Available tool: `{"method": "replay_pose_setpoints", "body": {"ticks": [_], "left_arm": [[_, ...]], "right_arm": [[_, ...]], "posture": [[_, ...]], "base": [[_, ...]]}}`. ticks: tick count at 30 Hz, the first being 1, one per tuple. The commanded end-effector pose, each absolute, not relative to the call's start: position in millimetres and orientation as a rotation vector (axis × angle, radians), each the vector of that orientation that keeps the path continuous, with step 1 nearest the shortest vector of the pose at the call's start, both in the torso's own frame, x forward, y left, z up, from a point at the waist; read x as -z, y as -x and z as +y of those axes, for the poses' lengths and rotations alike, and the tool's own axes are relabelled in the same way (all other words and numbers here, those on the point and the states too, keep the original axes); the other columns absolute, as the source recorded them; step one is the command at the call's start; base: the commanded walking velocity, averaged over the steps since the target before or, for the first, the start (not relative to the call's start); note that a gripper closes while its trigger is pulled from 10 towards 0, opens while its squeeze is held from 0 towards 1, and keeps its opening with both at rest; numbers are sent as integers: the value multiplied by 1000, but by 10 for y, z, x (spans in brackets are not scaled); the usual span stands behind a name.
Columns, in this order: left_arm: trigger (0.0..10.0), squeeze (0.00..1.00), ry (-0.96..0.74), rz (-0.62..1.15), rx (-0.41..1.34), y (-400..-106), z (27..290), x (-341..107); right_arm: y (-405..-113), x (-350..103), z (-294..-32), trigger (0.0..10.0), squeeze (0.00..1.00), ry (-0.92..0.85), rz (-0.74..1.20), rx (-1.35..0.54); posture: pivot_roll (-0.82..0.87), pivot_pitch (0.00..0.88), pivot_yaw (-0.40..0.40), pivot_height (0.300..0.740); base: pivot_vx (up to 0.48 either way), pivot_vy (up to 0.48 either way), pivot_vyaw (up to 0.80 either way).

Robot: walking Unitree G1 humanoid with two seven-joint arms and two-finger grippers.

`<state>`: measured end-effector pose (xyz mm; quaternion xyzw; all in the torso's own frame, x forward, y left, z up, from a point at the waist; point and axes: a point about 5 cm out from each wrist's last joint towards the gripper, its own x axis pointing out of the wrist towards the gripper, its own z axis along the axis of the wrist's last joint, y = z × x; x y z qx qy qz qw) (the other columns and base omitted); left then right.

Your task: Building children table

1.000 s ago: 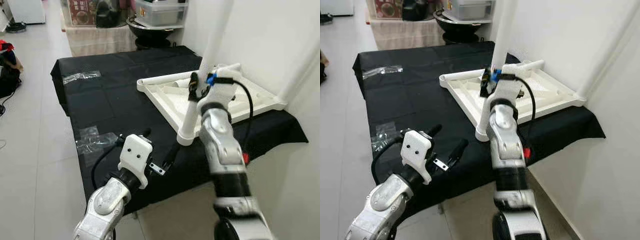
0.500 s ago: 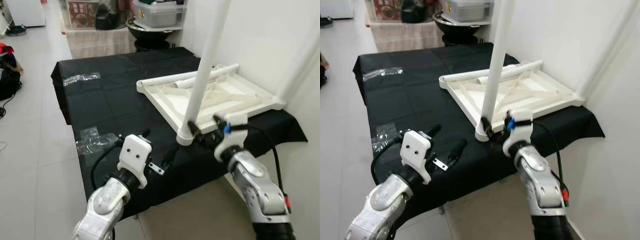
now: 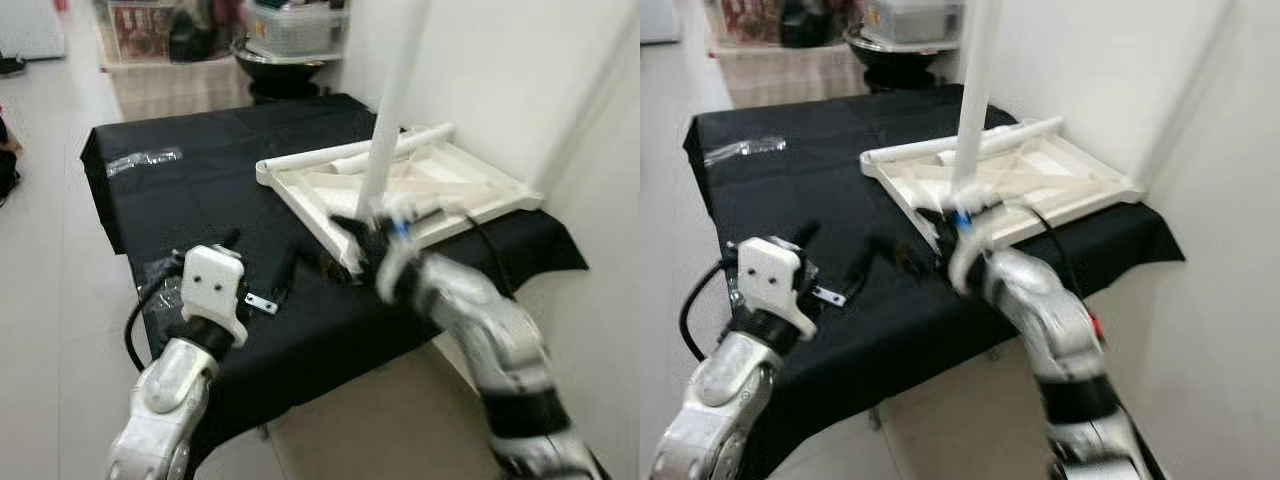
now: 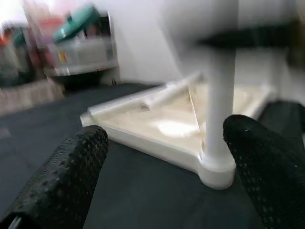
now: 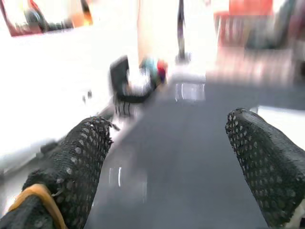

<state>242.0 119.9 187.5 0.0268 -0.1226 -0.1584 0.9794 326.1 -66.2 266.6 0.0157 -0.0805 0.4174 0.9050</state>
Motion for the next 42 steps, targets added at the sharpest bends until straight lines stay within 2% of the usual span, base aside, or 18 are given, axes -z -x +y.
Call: {"method": "replay_pose_setpoints", "body": {"ticks": [1,3,8,10,14,25,34,36,40,42], "left_arm": [[10000,0,-53,-234,297,-2441,1250,-1866],[10000,0,-56,-245,245,-2465,1345,-1900],[10000,0,-50,-227,168,-2451,1503,-1873],[10000,0,-49,-206,132,-2397,1567,-1828],[10000,0,-49,-196,124,-2352,1566,-1804],[10000,0,-11,-199,161,-2345,1377,-1858],[10000,0,-52,-225,160,-2400,1337,-1942],[10000,0,-37,-252,165,-2436,1318,-2007],[10000,0,-40,-265,165,-2453,1312,-2034],[10000,0,-46,-271,164,-2490,1320,-2051]], "right_arm": [[-3355,-2611,-591,10000,0,-23,-140,-820],[-3535,-2624,-502,10000,0,9,-142,-706],[-3752,-2555,-452,10000,0,31,-123,-537],[-3797,-2579,-413,10000,0,-51,-139,-501],[-3839,-2611,-402,10000,0,-58,-163,-450],[-3983,-2662,-540,10000,0,36,-204,-261],[-3885,-2551,-534,10000,0,2,-227,-304],[-3759,-2473,-534,10000,0,26,-257,-340],[-3693,-2426,-531,10000,0,45,-270,-359],[-3549,-2286,-657,10000,0,26,-266,-350]], "posture": [[30,29,-91,740],[36,36,-101,740],[53,57,-124,740],[55,65,-133,740],[59,72,-139,740],[37,104,-146,740],[32,91,-134,740],[30,77,-128,740],[30,77,-128,740],[18,58,-108,740]], "base": [[0,0,0],[0,0,0],[0,0,0],[0,0,0],[0,0,0],[0,0,800],[0,0,800],[0,0,800],[0,0,800],[330,0,0]]}}
